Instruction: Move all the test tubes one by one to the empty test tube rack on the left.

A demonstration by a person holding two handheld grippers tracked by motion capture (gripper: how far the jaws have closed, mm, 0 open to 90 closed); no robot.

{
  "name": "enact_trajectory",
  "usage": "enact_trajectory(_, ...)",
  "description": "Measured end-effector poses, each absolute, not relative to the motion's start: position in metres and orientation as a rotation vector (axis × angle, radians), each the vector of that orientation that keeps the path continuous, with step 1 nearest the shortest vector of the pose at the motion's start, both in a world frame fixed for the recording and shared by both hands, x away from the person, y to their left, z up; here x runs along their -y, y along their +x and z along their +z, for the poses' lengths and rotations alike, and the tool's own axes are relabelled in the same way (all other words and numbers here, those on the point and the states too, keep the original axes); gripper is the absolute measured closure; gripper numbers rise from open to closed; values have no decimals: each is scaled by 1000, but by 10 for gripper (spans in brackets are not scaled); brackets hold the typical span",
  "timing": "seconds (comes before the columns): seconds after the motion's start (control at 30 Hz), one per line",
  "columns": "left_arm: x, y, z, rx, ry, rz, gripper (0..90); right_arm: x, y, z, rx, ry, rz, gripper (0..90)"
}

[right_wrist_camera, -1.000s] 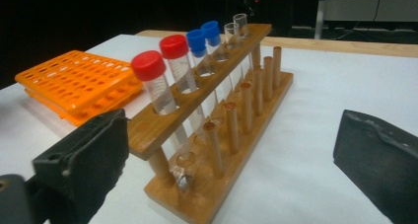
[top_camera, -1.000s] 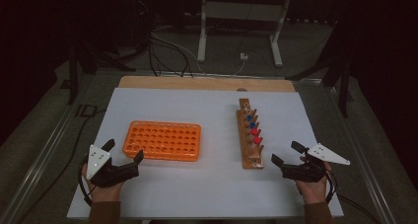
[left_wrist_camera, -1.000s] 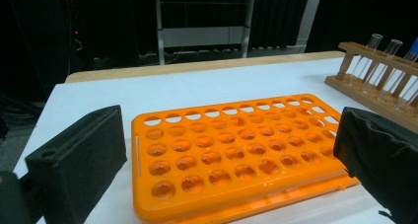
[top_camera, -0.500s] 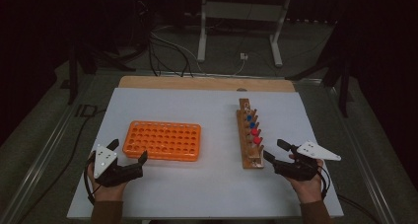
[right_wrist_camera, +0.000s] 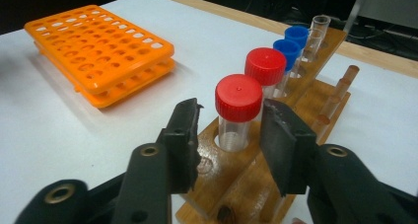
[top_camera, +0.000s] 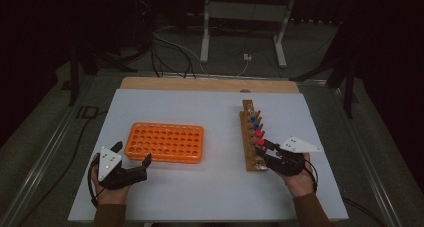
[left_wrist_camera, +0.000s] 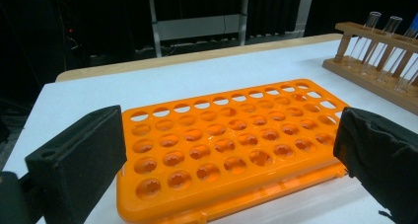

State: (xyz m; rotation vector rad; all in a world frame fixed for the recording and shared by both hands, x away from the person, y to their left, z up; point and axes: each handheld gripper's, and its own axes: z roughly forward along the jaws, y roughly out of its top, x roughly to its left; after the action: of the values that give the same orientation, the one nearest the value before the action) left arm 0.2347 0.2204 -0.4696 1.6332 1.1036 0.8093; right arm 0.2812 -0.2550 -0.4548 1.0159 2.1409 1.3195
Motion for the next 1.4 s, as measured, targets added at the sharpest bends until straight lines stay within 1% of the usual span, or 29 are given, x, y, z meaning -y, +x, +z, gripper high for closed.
enact_trajectory(0.27,-220,235,-470,-1104,1638,808,3,246,288,-460,-2151,1019,1271,664)
enact_trajectory(0.33,-220,234,-470,-1102,1641,809,3,244,290,-462,-2140,1031,1271,721)
enact_trajectory(0.4,-219,234,-470,-1101,1642,809,3,244,290,-462,-2134,1036,1274,735)
enact_trajectory(0.9,-219,235,-469,-1094,1654,801,4,252,288,-454,-2091,1047,1330,741)
enact_trajectory(1.4,-217,236,-468,-1091,1674,792,4,259,284,-427,-2027,1018,1405,744)
